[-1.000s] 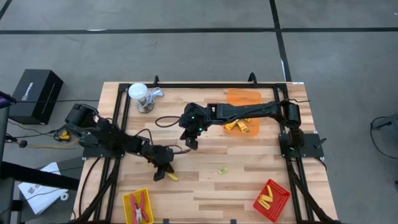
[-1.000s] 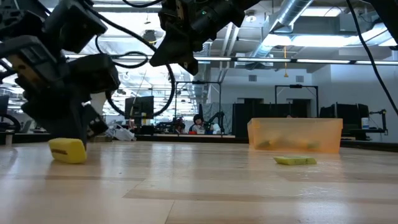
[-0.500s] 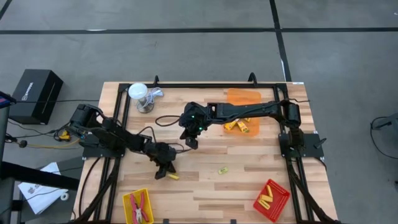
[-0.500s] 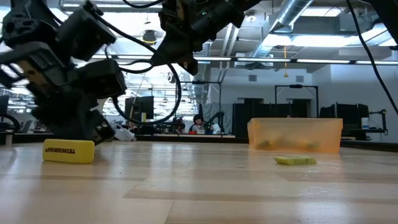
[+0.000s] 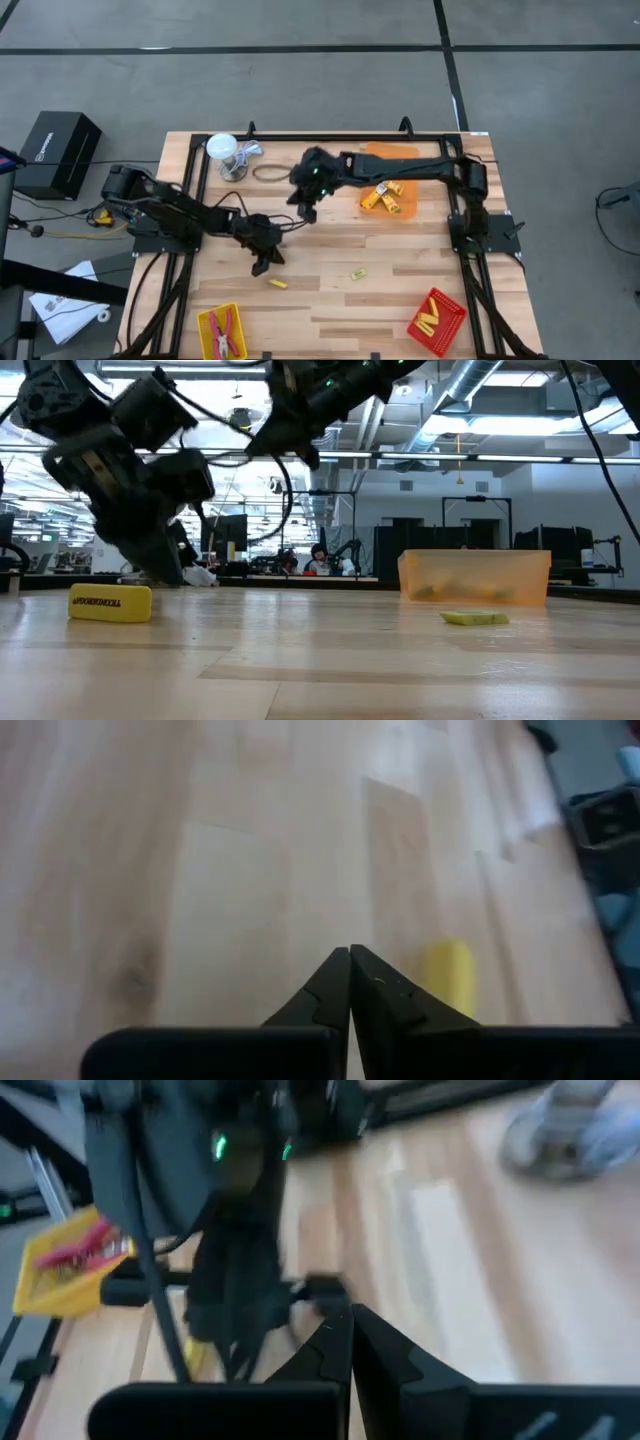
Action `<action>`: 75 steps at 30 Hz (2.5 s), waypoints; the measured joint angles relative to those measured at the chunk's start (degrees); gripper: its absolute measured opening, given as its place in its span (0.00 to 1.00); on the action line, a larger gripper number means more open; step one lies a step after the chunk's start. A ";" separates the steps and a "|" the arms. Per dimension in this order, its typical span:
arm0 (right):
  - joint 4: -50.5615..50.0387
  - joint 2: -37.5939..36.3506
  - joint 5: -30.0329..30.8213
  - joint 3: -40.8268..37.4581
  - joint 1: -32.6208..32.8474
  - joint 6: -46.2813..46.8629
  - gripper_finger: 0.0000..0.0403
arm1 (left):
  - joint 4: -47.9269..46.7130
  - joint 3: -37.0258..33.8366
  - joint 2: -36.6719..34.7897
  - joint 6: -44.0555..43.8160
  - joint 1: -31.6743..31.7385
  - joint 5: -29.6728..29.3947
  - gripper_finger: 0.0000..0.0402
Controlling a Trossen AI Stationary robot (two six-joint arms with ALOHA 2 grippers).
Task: Pick & Place School Supplies
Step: Put the yellow eraser into the red bin
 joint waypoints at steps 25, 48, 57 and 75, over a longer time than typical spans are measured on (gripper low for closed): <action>-5.33 -16.38 1.36 0.09 -5.03 -1.88 0.00 | -23.53 3.74 -17.47 4.28 -12.76 -6.31 0.44; -5.05 -16.38 1.38 0.09 -4.00 -1.74 0.00 | -15.84 3.76 -6.10 6.11 -12.92 -6.64 0.45; -4.97 -16.38 1.35 0.09 -4.00 -1.87 0.00 | -15.77 3.78 -4.59 5.98 -12.97 -8.30 0.45; -3.78 -16.36 1.31 0.09 -3.62 -2.29 0.00 | -11.91 7.41 4.33 5.92 -15.23 -7.84 0.45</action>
